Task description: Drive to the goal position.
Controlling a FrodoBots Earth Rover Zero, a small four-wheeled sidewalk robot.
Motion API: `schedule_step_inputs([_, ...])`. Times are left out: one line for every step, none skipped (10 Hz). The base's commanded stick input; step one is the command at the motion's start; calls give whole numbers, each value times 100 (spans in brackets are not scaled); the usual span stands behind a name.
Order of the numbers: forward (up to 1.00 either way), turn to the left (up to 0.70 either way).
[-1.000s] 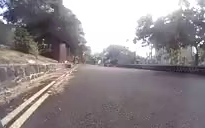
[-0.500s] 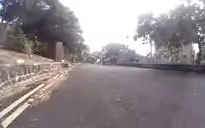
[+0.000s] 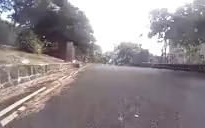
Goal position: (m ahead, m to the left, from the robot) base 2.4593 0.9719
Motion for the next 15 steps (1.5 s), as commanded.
schedule_step_inputs([100,0])
schedule_step_inputs([100,0])
schedule_step_inputs([100,0])
schedule_step_inputs([100,0])
schedule_step_inputs([100,0])
schedule_step_inputs([100,0])
schedule_step_inputs([100,0])
schedule_step_inputs([100,0])
schedule_step_inputs([100,0])
schedule_step_inputs([100,0])
schedule_step_inputs([100,40])
schedule_step_inputs([100,40])
schedule_step_inputs([100,27])
schedule_step_inputs([100,8])
schedule_step_inputs([100,0])
